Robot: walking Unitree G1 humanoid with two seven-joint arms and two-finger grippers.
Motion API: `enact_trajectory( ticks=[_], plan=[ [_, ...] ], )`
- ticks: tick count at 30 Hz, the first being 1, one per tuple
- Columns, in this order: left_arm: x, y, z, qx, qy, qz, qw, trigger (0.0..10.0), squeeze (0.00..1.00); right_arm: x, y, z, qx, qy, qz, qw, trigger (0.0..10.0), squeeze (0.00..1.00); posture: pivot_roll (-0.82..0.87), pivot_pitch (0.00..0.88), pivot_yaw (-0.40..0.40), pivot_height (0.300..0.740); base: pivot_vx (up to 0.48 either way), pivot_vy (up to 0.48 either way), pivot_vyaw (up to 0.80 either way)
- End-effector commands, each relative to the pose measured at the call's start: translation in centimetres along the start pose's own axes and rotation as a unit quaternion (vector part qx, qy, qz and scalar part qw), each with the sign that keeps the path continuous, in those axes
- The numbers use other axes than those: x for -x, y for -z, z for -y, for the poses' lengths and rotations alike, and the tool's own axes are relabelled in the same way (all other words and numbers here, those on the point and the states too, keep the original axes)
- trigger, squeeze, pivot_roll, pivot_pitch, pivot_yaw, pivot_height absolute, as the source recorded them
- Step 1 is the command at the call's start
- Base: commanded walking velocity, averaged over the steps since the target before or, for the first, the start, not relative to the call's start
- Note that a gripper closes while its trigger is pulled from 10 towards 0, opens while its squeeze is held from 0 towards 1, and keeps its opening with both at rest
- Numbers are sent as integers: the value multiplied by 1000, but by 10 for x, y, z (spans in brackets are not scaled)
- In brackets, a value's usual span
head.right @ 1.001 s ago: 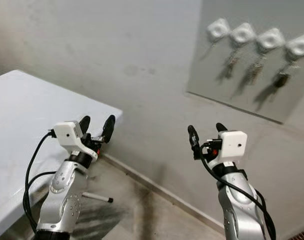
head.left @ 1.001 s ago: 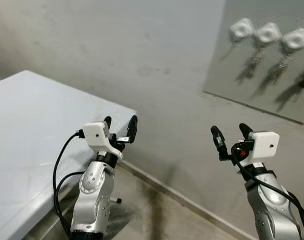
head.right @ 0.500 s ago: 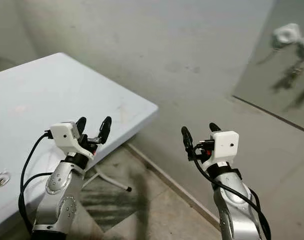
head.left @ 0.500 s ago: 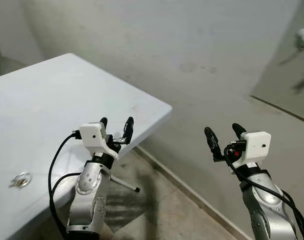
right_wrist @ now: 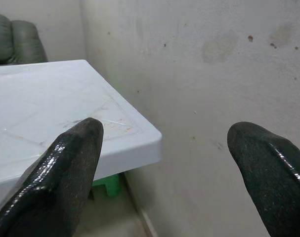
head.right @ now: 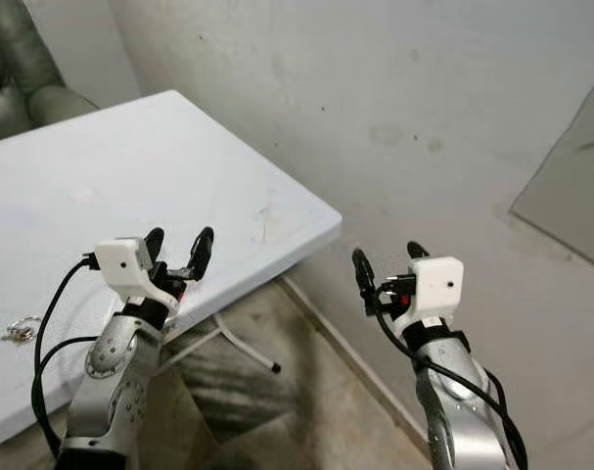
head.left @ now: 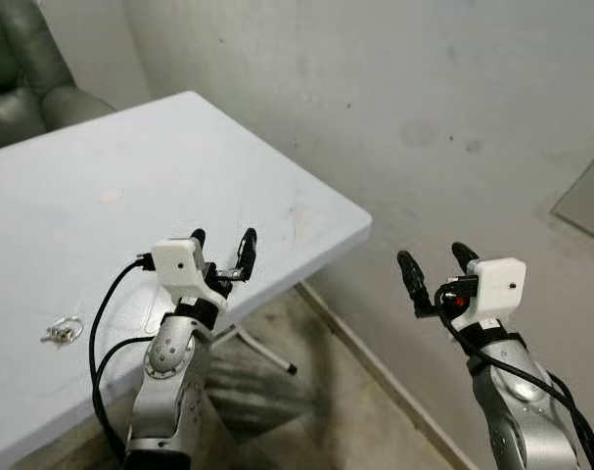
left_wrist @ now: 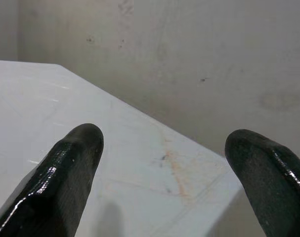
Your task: Hang keys on a hook
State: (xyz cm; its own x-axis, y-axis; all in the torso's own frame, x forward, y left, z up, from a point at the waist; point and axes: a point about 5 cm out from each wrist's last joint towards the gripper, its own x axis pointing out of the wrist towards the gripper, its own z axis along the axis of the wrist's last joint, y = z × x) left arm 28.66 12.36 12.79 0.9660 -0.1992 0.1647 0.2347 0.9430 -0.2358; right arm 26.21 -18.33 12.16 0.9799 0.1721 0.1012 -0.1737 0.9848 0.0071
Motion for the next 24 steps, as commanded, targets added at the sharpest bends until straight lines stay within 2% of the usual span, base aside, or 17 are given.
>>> enact_trajectory(
  ticks=[1,14,18,24],
  plan=[
    [1,-1,-8,-12,-11,-5,1000,10000,0,-2,-1,-3,-5,-4,3,1000,10000,0,-95,0,-22,740,0,0,800],
    [1,-1,-8,-11,-12,-2,1000,10000,0,-3,-2,-1,-1,-6,4,1000,10000,0,-92,0,-23,740,0,0,800],
    [11,8,-6,-27,3,-16,999,10000,0,0,-1,2,9,-12,3,1000,10000,0,-93,0,-20,740,0,0,800],
    [23,17,-3,-31,9,-30,999,10000,0,6,5,5,14,-10,-8,1000,10000,0,-90,0,-20,740,0,0,800]
  ],
)
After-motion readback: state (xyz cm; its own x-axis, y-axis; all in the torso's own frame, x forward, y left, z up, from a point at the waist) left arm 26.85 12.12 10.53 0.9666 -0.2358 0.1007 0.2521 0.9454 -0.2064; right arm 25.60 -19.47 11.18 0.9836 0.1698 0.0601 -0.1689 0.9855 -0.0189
